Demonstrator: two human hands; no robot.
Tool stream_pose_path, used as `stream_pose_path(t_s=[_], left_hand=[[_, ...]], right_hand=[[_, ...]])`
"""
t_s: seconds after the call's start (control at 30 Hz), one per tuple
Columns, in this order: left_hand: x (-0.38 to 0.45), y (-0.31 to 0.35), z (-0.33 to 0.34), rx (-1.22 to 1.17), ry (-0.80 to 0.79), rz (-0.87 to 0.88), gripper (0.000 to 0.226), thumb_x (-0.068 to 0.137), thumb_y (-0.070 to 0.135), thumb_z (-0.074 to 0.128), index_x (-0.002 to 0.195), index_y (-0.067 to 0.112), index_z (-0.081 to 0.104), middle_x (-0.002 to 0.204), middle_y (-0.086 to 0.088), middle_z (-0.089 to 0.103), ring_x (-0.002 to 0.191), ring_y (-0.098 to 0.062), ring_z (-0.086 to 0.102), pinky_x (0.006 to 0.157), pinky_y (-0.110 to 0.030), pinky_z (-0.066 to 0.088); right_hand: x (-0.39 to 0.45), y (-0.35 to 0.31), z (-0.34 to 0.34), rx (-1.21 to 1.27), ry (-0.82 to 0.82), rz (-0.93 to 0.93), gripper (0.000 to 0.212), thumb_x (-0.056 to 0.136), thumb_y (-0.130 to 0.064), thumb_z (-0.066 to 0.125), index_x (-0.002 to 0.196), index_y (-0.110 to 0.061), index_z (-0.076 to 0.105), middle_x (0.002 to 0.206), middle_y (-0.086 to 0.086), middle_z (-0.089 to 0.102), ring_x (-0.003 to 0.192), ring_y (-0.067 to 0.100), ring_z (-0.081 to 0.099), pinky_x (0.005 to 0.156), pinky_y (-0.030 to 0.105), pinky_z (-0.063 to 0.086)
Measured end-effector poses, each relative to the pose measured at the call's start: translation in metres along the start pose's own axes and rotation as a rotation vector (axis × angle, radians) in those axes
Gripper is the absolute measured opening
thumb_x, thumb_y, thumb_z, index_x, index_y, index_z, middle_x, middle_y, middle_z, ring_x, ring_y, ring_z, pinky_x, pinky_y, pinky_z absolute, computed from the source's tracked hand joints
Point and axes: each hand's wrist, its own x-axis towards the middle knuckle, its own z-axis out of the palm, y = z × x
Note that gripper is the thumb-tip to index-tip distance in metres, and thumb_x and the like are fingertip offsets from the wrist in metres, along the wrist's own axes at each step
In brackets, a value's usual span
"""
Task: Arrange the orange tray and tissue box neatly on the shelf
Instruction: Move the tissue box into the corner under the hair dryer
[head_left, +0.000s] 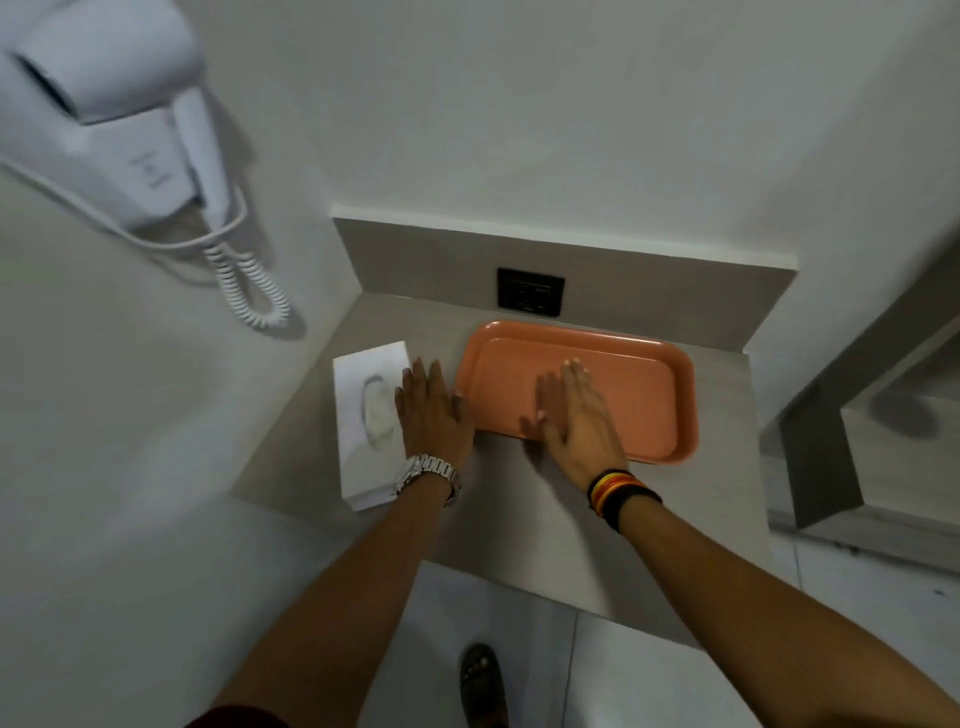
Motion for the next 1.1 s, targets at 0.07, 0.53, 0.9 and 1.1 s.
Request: stream_pose_path(t_s=[0.07, 0.53, 0.9, 1.1], left_hand=[[-0.021, -0.02, -0.016, 0.012, 0.065, -0.079, 0.063, 0.103, 0.021, 0.044, 0.161, 0.008, 0.025, 0.173, -0.014, 0.013, 0.161, -0.031, 0.01, 0.132, -0.045, 0.008], [-0.062, -0.121, -0.049, -0.223, 0.041, -0.448, 0.06, 0.108, 0.03, 0.041, 0.16, 0.003, 0.026, 0.166, -0.019, 0.032, 0.154, -0.036, 0.031, 0.128, -0.045, 0.027], [-0.023, -0.117, -0.045, -0.494, 0.109, -0.592, 0.038, 0.097, 0.021, 0.064, 0.131, 0.005, 0.066, 0.131, -0.015, 0.071, 0.122, -0.037, 0.067, 0.106, -0.043, 0.054], [0.024, -0.137, -0.068, -0.473, 0.1, -0.534, 0.036, 0.095, 0.018, 0.066, 0.129, 0.003, 0.068, 0.129, -0.017, 0.072, 0.119, -0.037, 0.068, 0.103, -0.046, 0.057]], right_hand=[[-0.008, -0.026, 0.015, 0.054, -0.093, -0.066, 0.073, 0.099, -0.022, 0.056, 0.161, -0.009, 0.019, 0.169, 0.012, 0.017, 0.157, 0.026, 0.015, 0.127, 0.045, 0.019], [-0.03, -0.127, 0.112, 0.289, -0.434, 0.11, 0.064, 0.106, -0.029, 0.048, 0.159, -0.006, 0.022, 0.165, 0.012, 0.03, 0.151, 0.028, 0.032, 0.124, 0.038, 0.026], [-0.016, -0.14, 0.148, 0.477, -0.269, 0.325, 0.053, 0.104, -0.009, 0.048, 0.155, -0.011, 0.033, 0.145, 0.011, 0.055, 0.131, 0.029, 0.054, 0.099, 0.019, 0.035], [0.018, -0.167, 0.159, 0.56, -0.257, 0.328, 0.052, 0.104, -0.008, 0.049, 0.155, -0.011, 0.035, 0.143, 0.009, 0.057, 0.13, 0.027, 0.055, 0.104, 0.023, 0.041]])
